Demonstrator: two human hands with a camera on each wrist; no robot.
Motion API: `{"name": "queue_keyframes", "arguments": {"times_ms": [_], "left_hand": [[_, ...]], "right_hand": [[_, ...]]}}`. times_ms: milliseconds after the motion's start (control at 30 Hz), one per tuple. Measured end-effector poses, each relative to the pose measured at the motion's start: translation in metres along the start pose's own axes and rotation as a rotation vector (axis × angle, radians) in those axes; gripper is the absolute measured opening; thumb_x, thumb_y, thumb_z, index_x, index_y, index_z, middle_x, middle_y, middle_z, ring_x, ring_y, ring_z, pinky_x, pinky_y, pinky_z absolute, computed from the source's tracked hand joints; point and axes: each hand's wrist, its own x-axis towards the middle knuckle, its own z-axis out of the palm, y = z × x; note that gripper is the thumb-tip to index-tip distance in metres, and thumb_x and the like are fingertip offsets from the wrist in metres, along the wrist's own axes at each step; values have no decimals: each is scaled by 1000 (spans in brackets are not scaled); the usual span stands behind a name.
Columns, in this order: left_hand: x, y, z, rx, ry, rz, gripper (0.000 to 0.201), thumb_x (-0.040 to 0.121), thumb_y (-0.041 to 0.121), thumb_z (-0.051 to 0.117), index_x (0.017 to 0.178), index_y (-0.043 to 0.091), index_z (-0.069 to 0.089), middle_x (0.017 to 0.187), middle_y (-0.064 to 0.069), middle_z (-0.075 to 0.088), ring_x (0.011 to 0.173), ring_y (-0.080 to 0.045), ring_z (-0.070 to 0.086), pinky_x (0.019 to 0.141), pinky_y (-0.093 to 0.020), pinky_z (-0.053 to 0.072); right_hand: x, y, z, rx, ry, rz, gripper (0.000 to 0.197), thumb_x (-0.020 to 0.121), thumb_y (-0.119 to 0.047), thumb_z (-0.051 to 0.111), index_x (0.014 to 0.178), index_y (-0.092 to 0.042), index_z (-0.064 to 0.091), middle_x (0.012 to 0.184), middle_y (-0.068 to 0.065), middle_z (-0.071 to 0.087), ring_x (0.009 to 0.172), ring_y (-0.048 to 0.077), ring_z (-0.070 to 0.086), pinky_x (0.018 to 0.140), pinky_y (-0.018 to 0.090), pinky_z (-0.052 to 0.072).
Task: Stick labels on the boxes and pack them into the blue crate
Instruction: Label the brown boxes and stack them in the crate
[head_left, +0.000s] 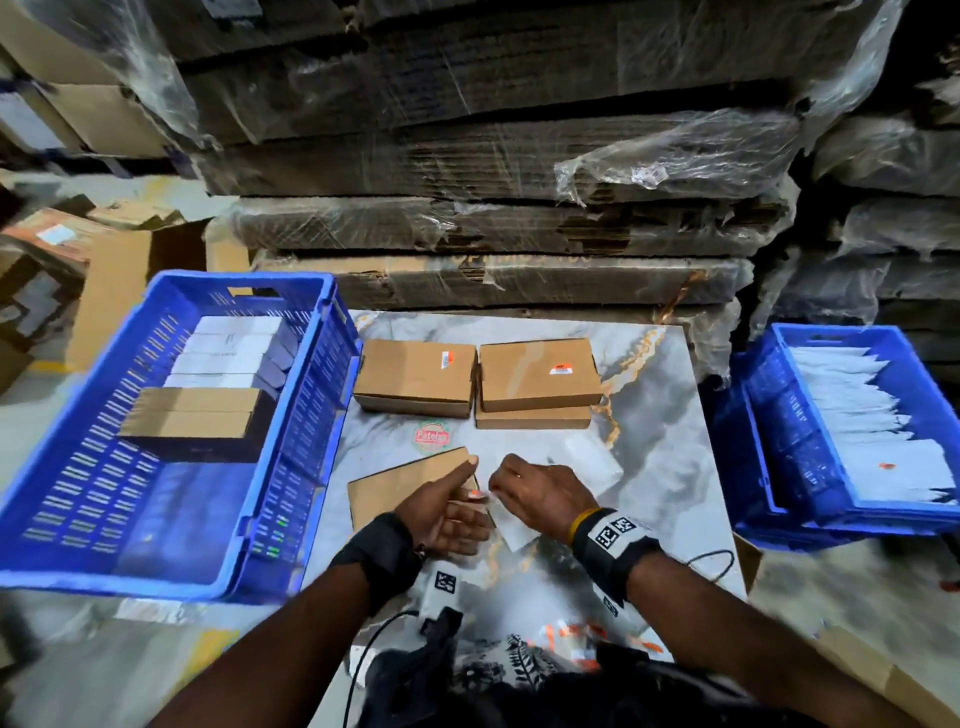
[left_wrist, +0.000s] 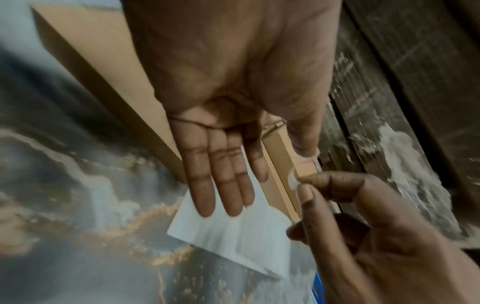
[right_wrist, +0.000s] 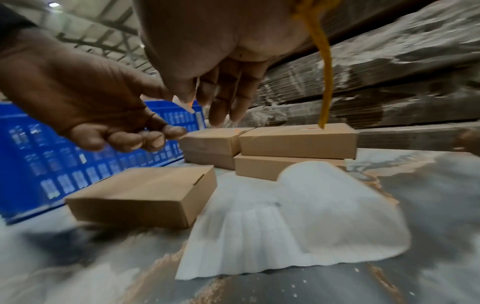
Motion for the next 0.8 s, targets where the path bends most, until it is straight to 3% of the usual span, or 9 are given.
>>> {"name": "queue_keyframes", "arguments": {"times_ms": [100, 233, 333, 400, 467, 600, 667, 733, 800], "left_hand": [[-4, -6, -24, 50, 112, -9, 54, 86, 59, 62, 104, 8, 62, 79, -14, 71, 73, -28, 71, 71, -40, 59], [-6, -17, -47, -22, 153, 43, 26, 93, 25, 64, 105, 2, 60, 79, -15, 69, 57, -23, 68, 54, -35, 58], [-6, -22, -60, -68, 253, 119, 13, 92, 16, 65, 90, 5, 58, 70, -12, 61, 45, -20, 58, 45, -28, 49], [-4, -25, -65, -118, 314, 162, 16, 93, 11, 61, 80, 6, 54, 60, -9, 54, 36, -15, 43, 44, -19, 35], [-1, -25, -72, -142, 372, 185, 19, 94, 9, 56, 75, 7, 54, 53, -5, 49, 35, -12, 35, 46, -15, 27], [10, -24, -84, -155, 493, 203, 17, 96, 10, 53, 81, 7, 61, 59, -9, 48, 35, -13, 38, 43, -14, 29], [19, -25, -87, -135, 531, 198, 12, 94, 11, 57, 85, 6, 62, 61, -10, 50, 37, -14, 39, 42, -14, 31], [26, -27, -87, -92, 562, 193, 13, 93, 12, 61, 81, 9, 59, 60, -10, 51, 37, -14, 39, 41, -14, 32], [33, -29, -88, -28, 595, 194, 17, 93, 12, 63, 78, 10, 57, 60, -10, 53, 39, -15, 41, 38, -13, 33]], "right_hand": [[11, -12, 9, 30, -50, -45, 22, 92, -34, 42, 89, -23, 61, 88, 2, 54, 50, 24, 57, 35, 30, 37], [29, -25, 18, 31, -205, -115, 27, 92, -37, 37, 96, -20, 57, 96, 5, 54, 55, 29, 59, 40, 32, 37], [40, -35, 21, 98, -297, -68, 33, 98, -39, 33, 115, -22, 56, 115, 5, 52, 77, 32, 62, 57, 39, 48], [43, -36, 27, 196, -318, 55, 27, 98, -34, 47, 124, -29, 54, 124, -1, 50, 92, 27, 62, 71, 37, 51], [47, -37, 36, 326, -330, 228, 32, 93, -27, 57, 124, -32, 56, 121, -4, 54, 101, 21, 60, 82, 32, 50], [63, -43, 57, 634, -325, 597, 16, 87, -20, 65, 103, -24, 69, 99, 4, 68, 93, 24, 65, 84, 34, 53], [71, -46, 68, 702, -329, 729, 3, 86, -26, 68, 88, -24, 67, 93, 3, 70, 89, 24, 67, 79, 34, 56], [78, -48, 77, 644, -392, 787, 16, 87, -38, 68, 83, -23, 62, 98, 5, 70, 94, 25, 65, 76, 25, 48], [85, -50, 84, 553, -468, 843, 29, 85, -52, 64, 86, -22, 63, 103, 6, 69, 99, 28, 63, 78, 27, 48]]}}
